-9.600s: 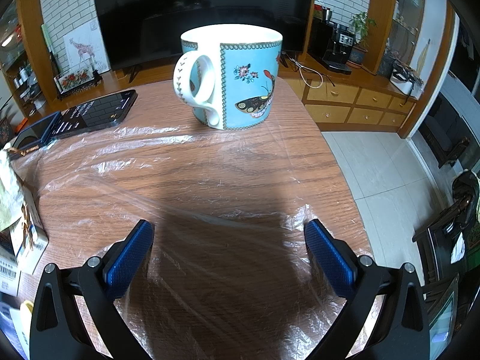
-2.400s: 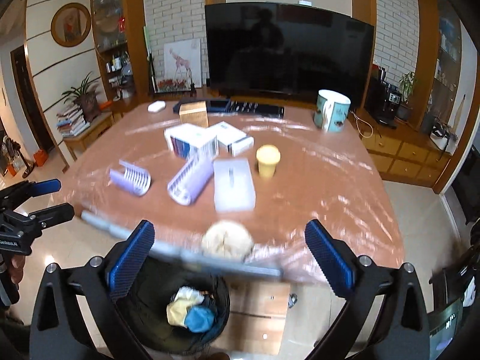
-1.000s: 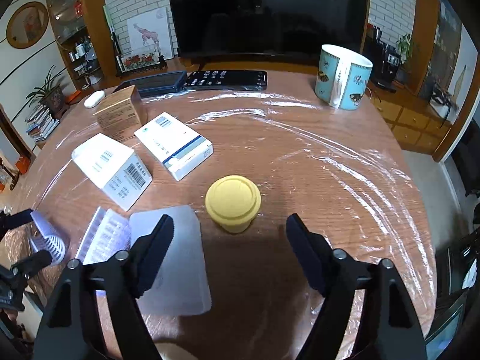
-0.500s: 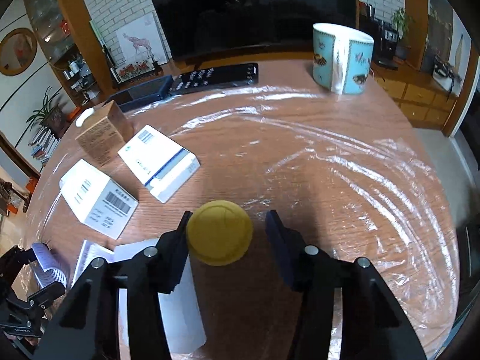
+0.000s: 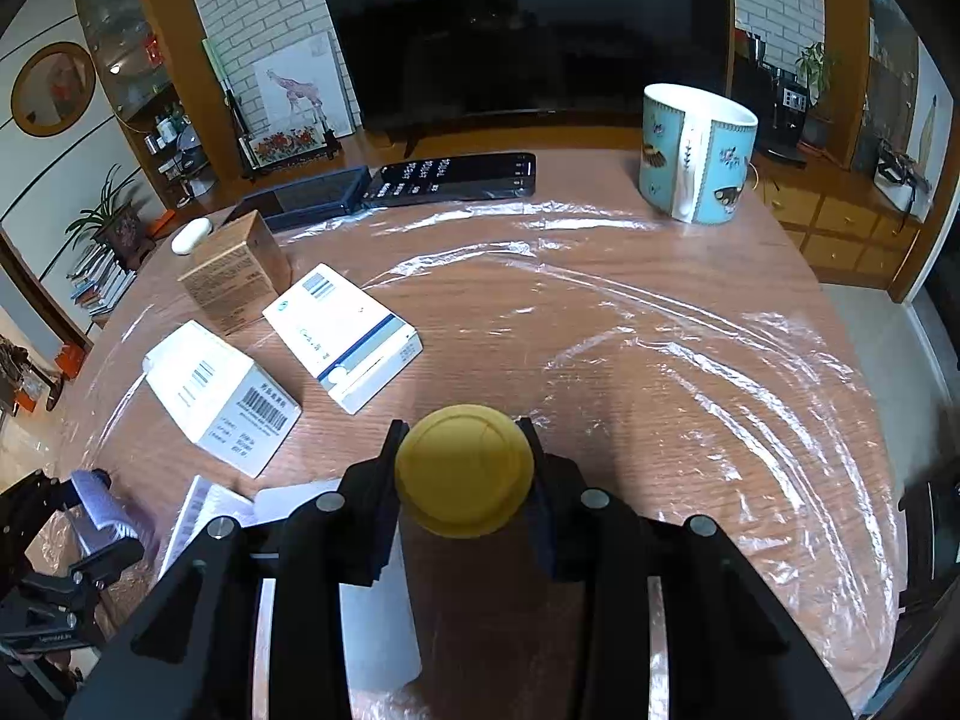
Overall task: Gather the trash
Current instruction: 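Grasp the yellow-lidded cup with the right tool while the left tool grasps the purple hair roller, then carry the hair roller and yellow cup in both tools over the trash bin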
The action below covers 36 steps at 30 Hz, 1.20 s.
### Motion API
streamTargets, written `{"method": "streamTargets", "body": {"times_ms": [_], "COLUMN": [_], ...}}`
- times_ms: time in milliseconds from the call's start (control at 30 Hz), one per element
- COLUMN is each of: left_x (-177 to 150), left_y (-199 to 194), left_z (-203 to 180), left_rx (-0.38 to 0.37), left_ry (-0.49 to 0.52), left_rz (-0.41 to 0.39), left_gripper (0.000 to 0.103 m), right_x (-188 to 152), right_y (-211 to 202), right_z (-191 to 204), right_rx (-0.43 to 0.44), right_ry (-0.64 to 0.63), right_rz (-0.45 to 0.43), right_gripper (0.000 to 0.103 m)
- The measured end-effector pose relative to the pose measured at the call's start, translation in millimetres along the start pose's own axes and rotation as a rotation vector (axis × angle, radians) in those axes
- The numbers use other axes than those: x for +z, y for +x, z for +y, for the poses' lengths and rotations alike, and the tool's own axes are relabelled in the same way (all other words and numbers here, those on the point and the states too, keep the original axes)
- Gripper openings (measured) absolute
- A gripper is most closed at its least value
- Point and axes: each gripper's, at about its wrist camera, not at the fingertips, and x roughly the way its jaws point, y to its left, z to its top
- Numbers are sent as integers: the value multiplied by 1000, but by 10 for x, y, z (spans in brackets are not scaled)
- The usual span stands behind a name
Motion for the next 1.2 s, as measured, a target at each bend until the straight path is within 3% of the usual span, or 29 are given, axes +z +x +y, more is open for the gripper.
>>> {"method": "streamTargets", "body": {"times_ms": [900, 1200], "left_x": [-16, -84], "left_y": [-161, -272], "left_z": [51, 9], "left_rx": [21, 16], "left_ry": [-109, -102], "left_rz": [11, 6], "left_gripper": [76, 76], "right_x": [-462, -623], "right_y": [-489, -654], "right_z": [60, 159], "right_rx": [82, 110], "right_ry": [-5, -15], "right_rz": [44, 48], "right_gripper": [36, 36]}}
